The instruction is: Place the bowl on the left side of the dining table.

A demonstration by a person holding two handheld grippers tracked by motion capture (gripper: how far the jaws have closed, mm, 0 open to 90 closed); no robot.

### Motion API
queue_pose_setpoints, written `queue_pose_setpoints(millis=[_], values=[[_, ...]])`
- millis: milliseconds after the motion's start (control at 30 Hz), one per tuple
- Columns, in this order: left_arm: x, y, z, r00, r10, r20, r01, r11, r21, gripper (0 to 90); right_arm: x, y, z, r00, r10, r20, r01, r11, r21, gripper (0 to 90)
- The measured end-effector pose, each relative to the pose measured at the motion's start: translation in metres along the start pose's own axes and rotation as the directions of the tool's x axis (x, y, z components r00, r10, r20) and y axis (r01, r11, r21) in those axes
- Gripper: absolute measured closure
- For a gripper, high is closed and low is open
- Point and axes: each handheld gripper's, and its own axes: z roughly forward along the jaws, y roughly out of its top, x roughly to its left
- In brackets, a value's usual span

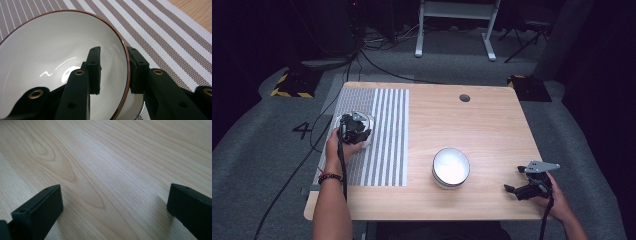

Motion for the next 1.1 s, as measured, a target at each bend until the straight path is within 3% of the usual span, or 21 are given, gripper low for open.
queue_pose_setpoints(millis=[33, 167, 633, 867, 1100], values=[[-0.001, 0.0, 0.0, 0.9999, -0.003, 0.014, 0.003, 1.0, 0.008, 66.9, 0.0, 0.0, 0.0, 1.0, 0.001, 0.0, -0.001, 1.0, 0.0, 0.5], [0.0, 0.001, 0.0, 0.9998, 0.019, 0.008, -0.019, 0.9998, 0.009, 69.2, 0.0, 0.0, 0.0, 1.0, 0.001, 0.0, -0.001, 1.0, 0.0, 0.5], [0.0, 0.001, -0.004, 0.9999, 0.011, -0.002, -0.011, 0.9999, 0.01, 66.7, 0.0, 0.0, 0.0, 1.0, 0.0, 0.0, 0.0, 1.0, 0.0, 0.5], [0.001, 0.001, -0.005, 0.9999, 0.0, 0.012, 0.0, 1.0, 0.004, 65.7, 0.0, 0.0, 0.0, 1.0, 0.0, 0.0, 0.0, 1.0, 0.0, 0.5], [0.002, 0.0, -0.011, 0.9994, -0.03, 0.015, 0.031, 0.9992, -0.027, 58.1, 0.0, 0.0, 0.0, 1.0, 0.001, -0.001, -0.001, 1.0, 0.0, 0.5]])
